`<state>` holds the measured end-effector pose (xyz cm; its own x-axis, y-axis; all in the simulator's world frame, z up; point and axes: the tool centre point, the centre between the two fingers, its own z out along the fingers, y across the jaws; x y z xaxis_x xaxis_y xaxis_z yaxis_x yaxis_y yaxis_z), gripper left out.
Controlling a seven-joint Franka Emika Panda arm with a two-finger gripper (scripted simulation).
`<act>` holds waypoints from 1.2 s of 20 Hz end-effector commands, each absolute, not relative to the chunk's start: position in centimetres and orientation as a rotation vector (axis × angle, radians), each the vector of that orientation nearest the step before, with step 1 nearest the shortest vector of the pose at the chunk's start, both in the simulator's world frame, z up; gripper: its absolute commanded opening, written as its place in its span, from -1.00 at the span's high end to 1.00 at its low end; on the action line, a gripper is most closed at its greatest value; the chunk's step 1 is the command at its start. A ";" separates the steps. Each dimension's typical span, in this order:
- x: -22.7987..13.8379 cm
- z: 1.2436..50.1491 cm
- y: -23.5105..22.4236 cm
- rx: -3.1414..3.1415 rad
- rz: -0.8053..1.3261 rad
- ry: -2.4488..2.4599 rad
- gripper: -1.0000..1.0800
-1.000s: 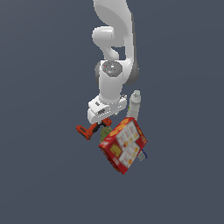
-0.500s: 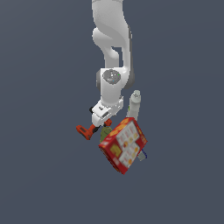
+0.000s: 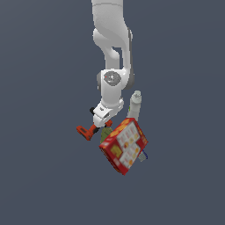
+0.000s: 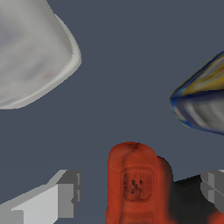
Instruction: Pick up a designated object from a clutter of objects.
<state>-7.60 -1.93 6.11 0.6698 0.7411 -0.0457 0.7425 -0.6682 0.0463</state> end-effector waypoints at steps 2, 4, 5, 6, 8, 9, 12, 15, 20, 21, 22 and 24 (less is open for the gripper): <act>-7.6 5.6 -1.9 2.814 -0.035 1.254 -1.00; -7.7 5.0 -2.0 2.814 -0.035 1.255 -1.00; -7.7 4.6 -2.0 2.813 -0.035 1.256 -1.00; -7.7 4.2 -2.0 2.813 -0.035 1.258 -1.00; -7.7 3.7 -2.1 2.812 -0.035 1.259 -1.00; -7.7 3.4 -2.1 2.812 -0.035 1.260 -1.00; -7.7 3.1 -2.1 2.812 -0.035 1.260 -1.00; -7.7 3.1 -2.1 2.812 -0.035 1.260 1.00; -7.7 3.1 -2.1 2.812 -0.035 1.260 1.00; -7.7 3.1 -2.1 2.812 -0.035 1.260 1.00; -7.7 3.1 -2.1 2.812 -0.035 1.260 1.00; -7.6 3.2 -2.2 2.811 -0.031 1.257 1.00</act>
